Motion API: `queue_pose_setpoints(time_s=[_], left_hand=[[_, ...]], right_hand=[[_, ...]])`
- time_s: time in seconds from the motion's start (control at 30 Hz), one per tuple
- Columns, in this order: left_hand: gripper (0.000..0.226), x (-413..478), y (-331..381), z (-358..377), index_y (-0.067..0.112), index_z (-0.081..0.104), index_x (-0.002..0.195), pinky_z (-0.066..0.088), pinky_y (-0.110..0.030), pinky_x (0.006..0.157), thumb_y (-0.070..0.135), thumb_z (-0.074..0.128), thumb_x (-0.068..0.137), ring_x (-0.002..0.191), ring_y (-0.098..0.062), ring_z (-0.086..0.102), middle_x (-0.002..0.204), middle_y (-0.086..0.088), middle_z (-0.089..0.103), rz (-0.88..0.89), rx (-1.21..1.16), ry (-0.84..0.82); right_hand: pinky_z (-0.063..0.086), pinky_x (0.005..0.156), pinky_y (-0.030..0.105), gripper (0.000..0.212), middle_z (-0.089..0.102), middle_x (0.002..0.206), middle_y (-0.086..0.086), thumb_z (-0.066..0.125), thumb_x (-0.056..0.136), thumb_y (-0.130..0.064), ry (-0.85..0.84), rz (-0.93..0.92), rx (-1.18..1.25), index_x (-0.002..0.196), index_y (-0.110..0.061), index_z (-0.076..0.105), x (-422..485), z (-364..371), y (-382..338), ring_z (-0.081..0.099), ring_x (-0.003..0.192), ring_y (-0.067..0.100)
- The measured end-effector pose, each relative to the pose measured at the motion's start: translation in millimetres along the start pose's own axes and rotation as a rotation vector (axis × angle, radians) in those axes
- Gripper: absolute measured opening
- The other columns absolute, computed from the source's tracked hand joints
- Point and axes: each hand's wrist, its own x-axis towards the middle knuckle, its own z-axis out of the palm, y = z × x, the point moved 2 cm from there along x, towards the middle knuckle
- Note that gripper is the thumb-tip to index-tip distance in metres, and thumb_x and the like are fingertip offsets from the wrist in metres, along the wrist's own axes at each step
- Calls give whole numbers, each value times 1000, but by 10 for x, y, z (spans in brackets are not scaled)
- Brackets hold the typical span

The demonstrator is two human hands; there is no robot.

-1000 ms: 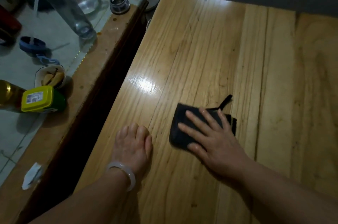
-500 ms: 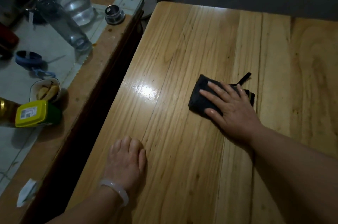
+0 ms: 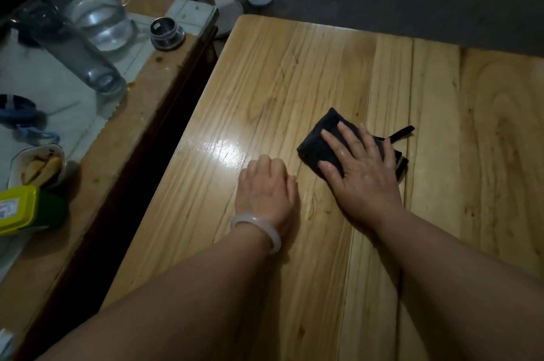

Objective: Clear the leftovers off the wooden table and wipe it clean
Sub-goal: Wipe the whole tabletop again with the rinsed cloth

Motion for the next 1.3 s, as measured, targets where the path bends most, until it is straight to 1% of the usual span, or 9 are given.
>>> queue_pose_setpoints(time_s=[0.13,0.23,0.33,0.57,0.83,1.03,1.2,1.27,1.3], left_hand=[[24,129,69,96,18,48,96,33,-33,80,36,34,94,83,-17,34,94,-2,45,11,62,-37],[27,132,74,141,19,49,89,37,-34,73,36,29,89,76,-17,37,85,-1,43,24,111,8],[26,146,95,170,19,49,82,39,-34,65,36,29,85,69,-17,37,77,0,42,31,130,52],[20,168,105,157,20,49,80,39,-36,65,35,35,83,68,-17,33,76,0,39,28,135,73],[16,180,93,171,20,47,81,39,-36,66,34,40,83,69,-18,36,77,-1,38,37,122,39],[16,174,97,151,20,46,82,38,-37,64,33,37,84,68,-18,32,77,-1,37,49,110,43],[23,201,105,119,19,51,85,41,-38,65,35,35,84,71,-21,42,79,-4,45,53,103,-36],[32,205,93,144,15,61,88,45,-40,71,36,36,84,78,-24,49,84,-8,52,47,108,-77],[39,195,83,189,12,65,98,46,-44,80,36,37,85,88,-27,53,93,-11,58,49,139,-87]], right_hand=[[-6,120,53,60,1,164,-13,9,96,-64,1,0,-8,153,-47,5,112,-11,63,-9,151,14],[-6,120,53,60,0,164,-13,7,96,-65,2,11,-20,153,-48,5,252,-33,119,-9,151,14],[-5,120,53,60,0,164,-13,7,96,-64,0,28,-26,153,-47,4,423,-65,167,-9,151,14],[-4,120,54,57,0,165,-11,10,98,-62,1,46,-30,153,-47,3,930,-146,165,-5,151,17],[-9,118,56,55,-4,165,-10,15,101,-58,-32,25,21,153,-48,3,1510,-152,-186,-11,151,18],[-12,116,58,53,-7,164,-13,19,101,-57,-134,-164,58,152,-51,4,1604,-140,-737,-15,150,19],[-16,114,59,51,-4,164,-15,28,101,-55,-246,-448,101,149,-56,10,1471,-58,-1231,-16,150,19],[-18,113,60,51,-1,164,-16,35,100,-53,-320,-561,126,147,-57,17,1371,-55,-1365,-17,150,18],[-19,113,61,51,0,164,-17,39,99,-52,-363,-613,133,146,-57,20,1311,-57,-1416,-18,150,18]])
